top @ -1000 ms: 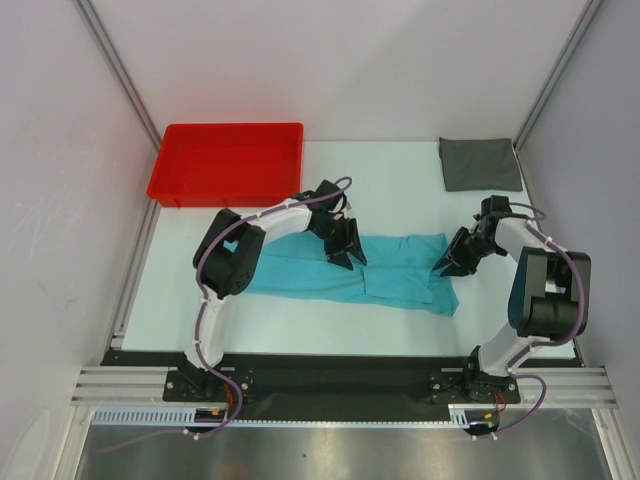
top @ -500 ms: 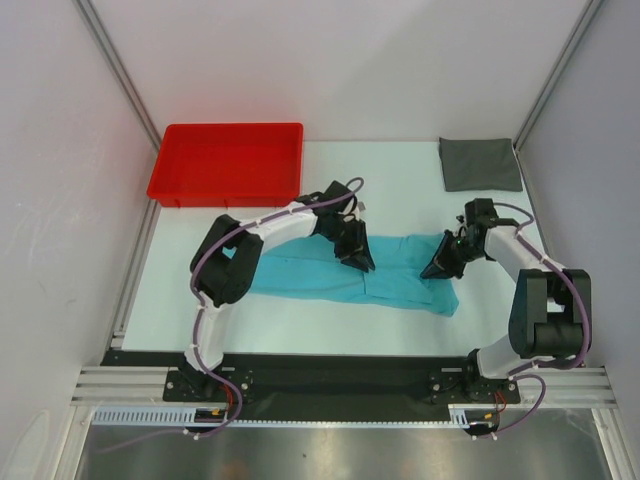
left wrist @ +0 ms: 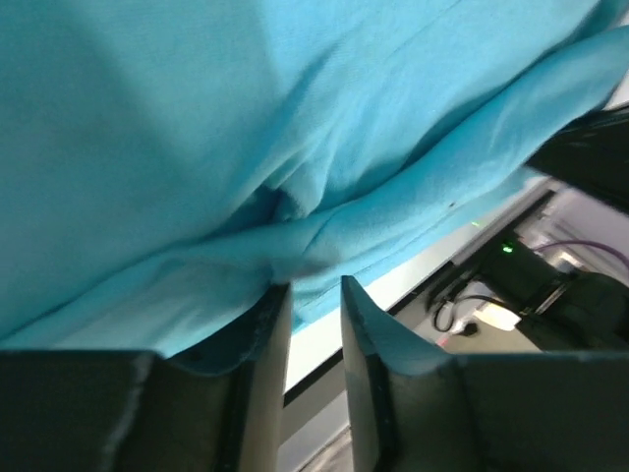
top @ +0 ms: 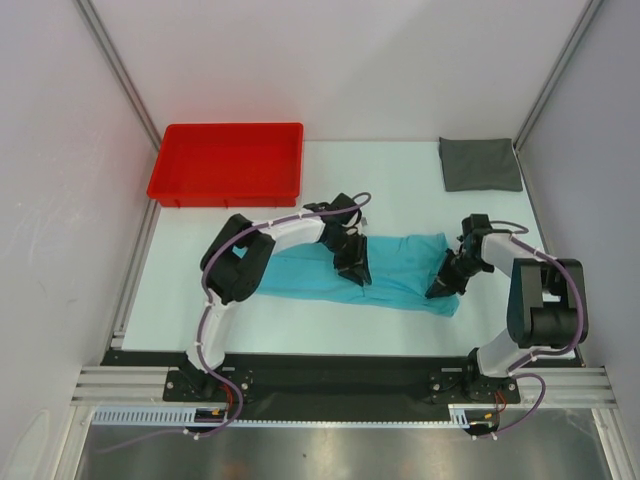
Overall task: Fold and stack the t-shirts
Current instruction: Fold the tshirt
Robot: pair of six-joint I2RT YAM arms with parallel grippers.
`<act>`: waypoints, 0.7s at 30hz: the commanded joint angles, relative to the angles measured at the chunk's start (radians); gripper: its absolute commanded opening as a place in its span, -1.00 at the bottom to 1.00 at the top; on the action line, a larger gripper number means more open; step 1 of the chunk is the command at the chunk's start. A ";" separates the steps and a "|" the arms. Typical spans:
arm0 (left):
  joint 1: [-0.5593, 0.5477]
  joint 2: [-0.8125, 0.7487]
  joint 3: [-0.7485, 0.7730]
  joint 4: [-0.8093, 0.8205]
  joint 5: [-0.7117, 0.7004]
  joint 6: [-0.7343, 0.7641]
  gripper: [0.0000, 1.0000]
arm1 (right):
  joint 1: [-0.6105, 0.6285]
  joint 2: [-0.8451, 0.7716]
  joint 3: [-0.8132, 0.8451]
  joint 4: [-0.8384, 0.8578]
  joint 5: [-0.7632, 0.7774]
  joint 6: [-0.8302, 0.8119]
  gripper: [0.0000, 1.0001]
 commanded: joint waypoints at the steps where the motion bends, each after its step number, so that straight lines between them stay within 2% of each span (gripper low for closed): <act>1: 0.006 -0.103 0.070 -0.130 -0.139 0.097 -0.29 | -0.002 -0.068 0.080 -0.059 0.086 -0.026 -0.73; 2: 0.008 -0.129 0.087 -0.173 -0.165 0.119 -0.18 | -0.002 -0.077 0.112 -0.078 0.092 -0.031 -0.70; 5: 0.021 -0.238 0.115 -0.236 -0.203 0.146 0.03 | -0.001 -0.137 0.144 -0.141 0.112 -0.029 -0.44; 8: 0.075 -0.374 0.041 -0.252 -0.236 0.145 0.14 | -0.001 -0.207 0.151 -0.182 0.112 -0.012 -0.16; 11: 0.164 -0.518 -0.084 -0.262 -0.280 0.157 0.17 | -0.001 -0.284 0.117 -0.197 0.078 0.040 0.14; 12: 0.188 -0.549 -0.152 -0.265 -0.323 0.163 0.17 | -0.001 -0.307 0.105 -0.196 0.068 0.076 0.34; 15: 0.312 -0.646 -0.282 -0.284 -0.386 0.192 0.10 | -0.010 -0.387 0.040 -0.190 0.042 0.158 0.64; 18: 0.415 -0.733 -0.394 -0.273 -0.387 0.199 0.06 | -0.031 -0.447 -0.029 -0.187 0.017 0.205 0.77; 21: 0.490 -0.807 -0.459 -0.267 -0.409 0.177 0.06 | -0.062 -0.487 -0.082 -0.194 0.043 0.222 0.80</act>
